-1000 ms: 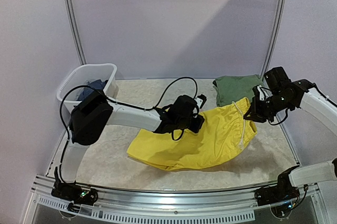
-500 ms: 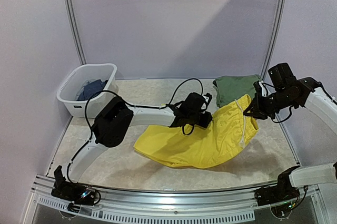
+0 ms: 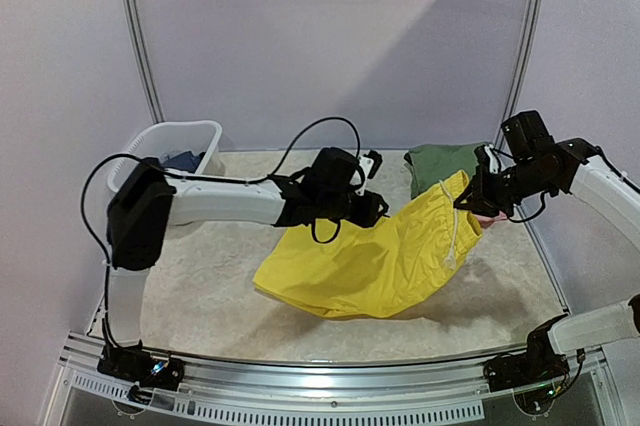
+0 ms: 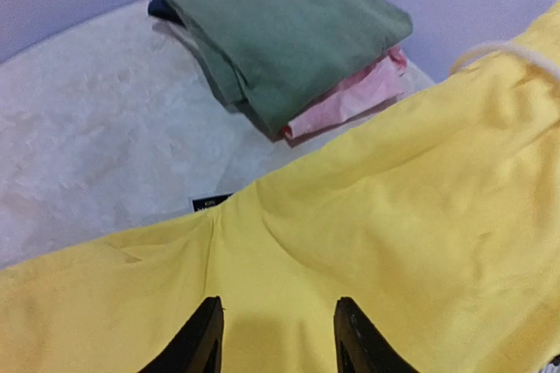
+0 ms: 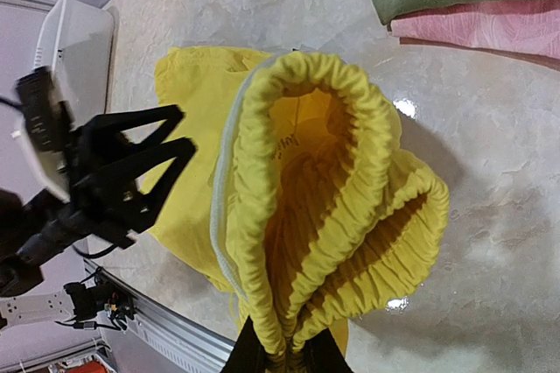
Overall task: Fold and stack the mixed laundry pile
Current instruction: Fold the rectangle-folded shorts at the center of the board.
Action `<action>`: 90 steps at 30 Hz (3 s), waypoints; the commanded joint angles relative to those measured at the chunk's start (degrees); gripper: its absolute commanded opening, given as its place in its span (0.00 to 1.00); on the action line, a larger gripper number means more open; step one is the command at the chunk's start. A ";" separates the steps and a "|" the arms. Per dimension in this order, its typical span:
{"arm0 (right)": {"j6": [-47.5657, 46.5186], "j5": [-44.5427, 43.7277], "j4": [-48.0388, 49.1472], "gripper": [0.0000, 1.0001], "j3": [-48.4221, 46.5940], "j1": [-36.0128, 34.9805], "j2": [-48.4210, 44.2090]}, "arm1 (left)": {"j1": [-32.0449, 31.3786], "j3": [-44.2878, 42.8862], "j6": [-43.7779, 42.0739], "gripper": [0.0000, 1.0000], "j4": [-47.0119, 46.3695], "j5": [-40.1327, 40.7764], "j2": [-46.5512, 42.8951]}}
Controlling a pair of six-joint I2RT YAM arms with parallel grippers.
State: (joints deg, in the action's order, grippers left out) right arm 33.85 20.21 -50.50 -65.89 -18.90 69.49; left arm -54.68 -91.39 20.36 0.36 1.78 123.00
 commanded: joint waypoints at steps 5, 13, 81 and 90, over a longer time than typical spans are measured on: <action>2.39 -1.90 2.54 0.00 -6.85 -5.19 5.85 | 1.79 16.29 -1.26 0.48 -0.87 3.58 -17.82; 5.91 -4.61 4.97 0.00 -13.40 -11.49 14.81 | 2.63 36.83 -1.62 0.49 -1.14 11.21 -34.85; 21.58 0.27 20.48 0.00 -58.26 -33.42 67.82 | 17.06 69.69 18.69 0.24 -11.73 20.00 -38.66; 23.29 2.66 24.00 0.14 -57.27 -33.81 70.98 | 17.06 70.64 18.25 0.24 -11.17 20.18 -40.62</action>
State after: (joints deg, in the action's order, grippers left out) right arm 55.55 20.12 -30.87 -122.78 -52.29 138.30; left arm -38.17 -21.50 39.11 -12.05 23.57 83.18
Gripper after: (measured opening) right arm 0.119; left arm 0.237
